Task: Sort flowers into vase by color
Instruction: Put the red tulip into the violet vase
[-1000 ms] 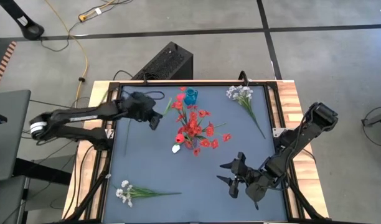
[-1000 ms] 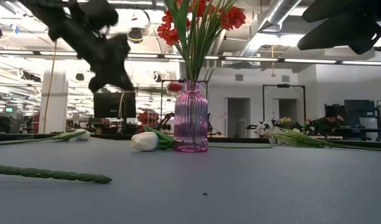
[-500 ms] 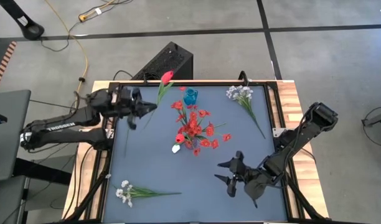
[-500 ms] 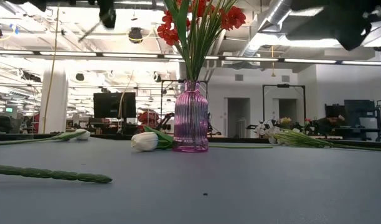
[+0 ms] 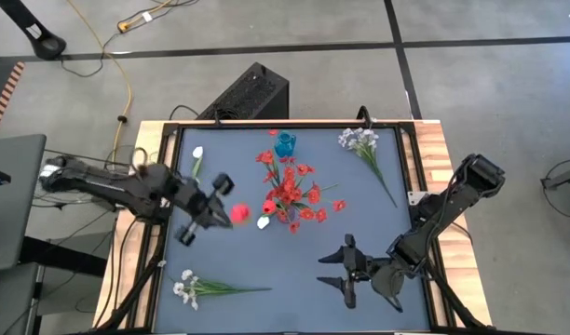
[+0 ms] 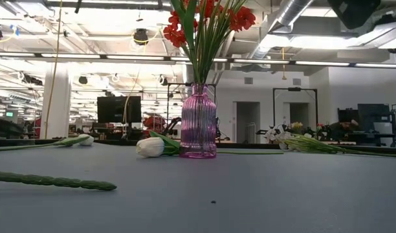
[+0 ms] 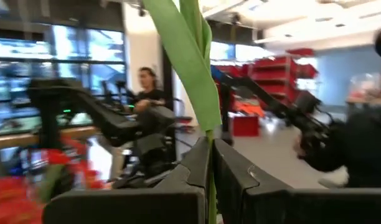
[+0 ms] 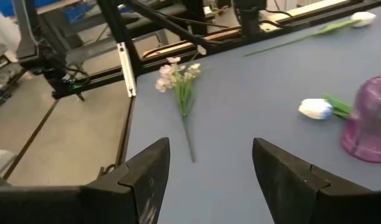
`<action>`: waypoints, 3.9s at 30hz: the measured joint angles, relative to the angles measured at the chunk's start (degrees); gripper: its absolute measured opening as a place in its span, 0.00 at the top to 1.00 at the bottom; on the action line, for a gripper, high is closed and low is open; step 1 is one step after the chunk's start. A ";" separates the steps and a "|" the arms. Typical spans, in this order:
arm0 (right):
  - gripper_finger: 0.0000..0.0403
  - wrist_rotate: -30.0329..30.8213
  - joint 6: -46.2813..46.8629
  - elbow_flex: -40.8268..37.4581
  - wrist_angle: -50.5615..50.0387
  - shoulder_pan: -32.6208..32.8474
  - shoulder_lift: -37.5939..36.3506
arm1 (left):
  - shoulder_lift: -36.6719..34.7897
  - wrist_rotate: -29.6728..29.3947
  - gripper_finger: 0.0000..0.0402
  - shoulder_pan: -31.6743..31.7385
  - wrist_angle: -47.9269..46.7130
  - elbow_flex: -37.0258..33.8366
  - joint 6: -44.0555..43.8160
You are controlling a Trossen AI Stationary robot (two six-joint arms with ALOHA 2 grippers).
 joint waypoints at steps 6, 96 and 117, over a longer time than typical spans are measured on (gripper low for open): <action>0.37 0.00 -7.31 -0.01 7.42 1.25 4.34 | 12.84 -6.46 1.00 -9.55 12.71 0.00 4.49; 0.94 19.01 -0.17 2.00 -31.53 3.20 -15.96 | 17.20 -34.09 0.70 -15.96 -24.22 10.79 8.47; 0.94 -22.67 -13.43 -22.32 -5.55 -39.64 -41.03 | 17.22 -32.41 0.70 -6.01 -34.60 10.28 6.33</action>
